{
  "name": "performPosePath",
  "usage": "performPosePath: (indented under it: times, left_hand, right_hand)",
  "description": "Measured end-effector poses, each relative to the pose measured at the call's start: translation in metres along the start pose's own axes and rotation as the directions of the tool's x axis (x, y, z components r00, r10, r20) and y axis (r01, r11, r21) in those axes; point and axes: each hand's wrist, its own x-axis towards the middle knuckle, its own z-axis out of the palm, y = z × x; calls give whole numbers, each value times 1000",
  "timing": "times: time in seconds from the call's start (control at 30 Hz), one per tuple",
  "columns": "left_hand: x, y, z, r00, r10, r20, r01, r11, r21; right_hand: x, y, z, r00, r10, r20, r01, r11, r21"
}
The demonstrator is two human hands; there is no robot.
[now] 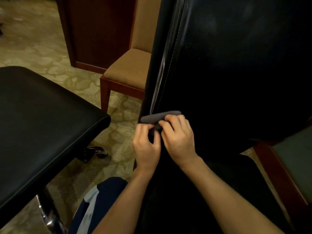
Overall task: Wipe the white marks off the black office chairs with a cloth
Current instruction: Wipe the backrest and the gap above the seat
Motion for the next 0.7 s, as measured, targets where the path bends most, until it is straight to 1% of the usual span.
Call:
performPosePath:
  times: [0.07, 0.13, 0.2, 0.27, 0.33, 0.4, 0.5, 0.6, 0.7]
  left_hand:
    - [-5, -10, 9, 991, -125, 55, 125, 992, 13]
    - [-8, -13, 13, 960, -270, 73, 271, 962, -7]
    - [-11, -12, 12, 936, -344, 76, 349, 935, -66]
    - [-11, -6, 7, 932, -359, 48, 362, 921, -141]
    - [-12, 4, 4, 930, -368, -4, 357, 906, -225]
    - [-13, 18, 1, 932, -358, -58, 327, 899, -293]
    - [-9, 26, 2, 949, -296, -104, 250, 914, -319]
    - [-9, 15, 11, 955, -279, -96, 241, 925, -292]
    - [-12, -5, 17, 941, -337, -34, 312, 900, -304]
  right_hand:
    - [-14, 0, 12, 997, 2, 80, -1, 1000, -22]
    - [-26, 0, 19, 983, -17, 184, 29, 997, -66]
    - [-32, 2, 19, 967, -40, 252, 64, 994, -87]
    - [-26, 0, 10, 967, -74, 243, 91, 994, -60]
    - [-12, -8, -5, 976, -110, 189, 118, 992, -34]
    - [2, -14, -22, 980, -139, 144, 144, 989, -26]
    - [16, -9, -32, 968, -190, 167, 206, 975, -83]
    - [14, 0, -23, 945, -246, 214, 275, 954, -117]
    - [6, -4, -6, 936, -278, 217, 308, 944, -117]
